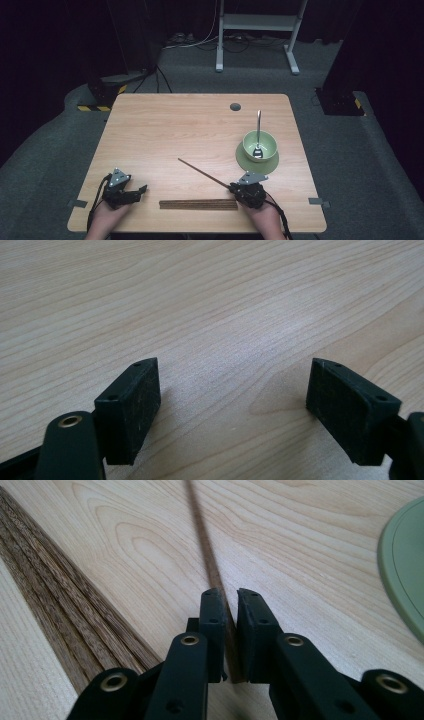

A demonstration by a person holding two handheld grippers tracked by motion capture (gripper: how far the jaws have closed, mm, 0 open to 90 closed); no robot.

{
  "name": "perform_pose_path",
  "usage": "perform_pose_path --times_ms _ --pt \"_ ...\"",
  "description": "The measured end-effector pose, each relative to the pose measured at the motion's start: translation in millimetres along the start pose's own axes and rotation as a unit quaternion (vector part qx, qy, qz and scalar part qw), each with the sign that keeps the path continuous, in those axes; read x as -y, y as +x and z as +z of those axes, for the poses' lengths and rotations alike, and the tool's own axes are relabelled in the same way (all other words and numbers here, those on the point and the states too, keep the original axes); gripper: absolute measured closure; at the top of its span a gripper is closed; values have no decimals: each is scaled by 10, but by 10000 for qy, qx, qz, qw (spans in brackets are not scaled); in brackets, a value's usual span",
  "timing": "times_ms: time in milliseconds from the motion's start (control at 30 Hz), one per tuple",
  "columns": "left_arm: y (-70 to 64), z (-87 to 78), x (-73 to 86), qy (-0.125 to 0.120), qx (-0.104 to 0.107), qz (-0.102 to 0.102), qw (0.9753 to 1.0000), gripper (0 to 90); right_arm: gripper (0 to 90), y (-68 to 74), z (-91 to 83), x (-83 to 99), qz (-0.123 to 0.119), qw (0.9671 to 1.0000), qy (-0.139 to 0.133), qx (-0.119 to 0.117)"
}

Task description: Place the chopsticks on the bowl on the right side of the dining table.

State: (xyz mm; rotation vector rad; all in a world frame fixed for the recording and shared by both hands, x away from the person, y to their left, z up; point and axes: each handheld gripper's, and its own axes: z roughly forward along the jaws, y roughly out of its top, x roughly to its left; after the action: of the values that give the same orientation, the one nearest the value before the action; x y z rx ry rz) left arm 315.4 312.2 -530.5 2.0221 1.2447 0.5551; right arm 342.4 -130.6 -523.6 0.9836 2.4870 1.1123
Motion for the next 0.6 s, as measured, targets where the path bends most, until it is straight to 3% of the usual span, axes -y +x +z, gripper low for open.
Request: perform_pose_path --times_ms 200,367,467,600 --pt "0 -2 1 0 -3 -4 10000 219 832 21 13 -6 -137 9999 -15 77" --pt "-2 -3 3 -1 3 -6 10000 222 762 65 41 -16 -249 9996 -55 132" --pt "0 -3 3 -3 3 -4 10000 223 769 98 65 -35 -378 9991 -50 173" --pt "-2 -3 3 -2 4 -6 10000 223 770 97 86 -51 -337 9993 -59 143"
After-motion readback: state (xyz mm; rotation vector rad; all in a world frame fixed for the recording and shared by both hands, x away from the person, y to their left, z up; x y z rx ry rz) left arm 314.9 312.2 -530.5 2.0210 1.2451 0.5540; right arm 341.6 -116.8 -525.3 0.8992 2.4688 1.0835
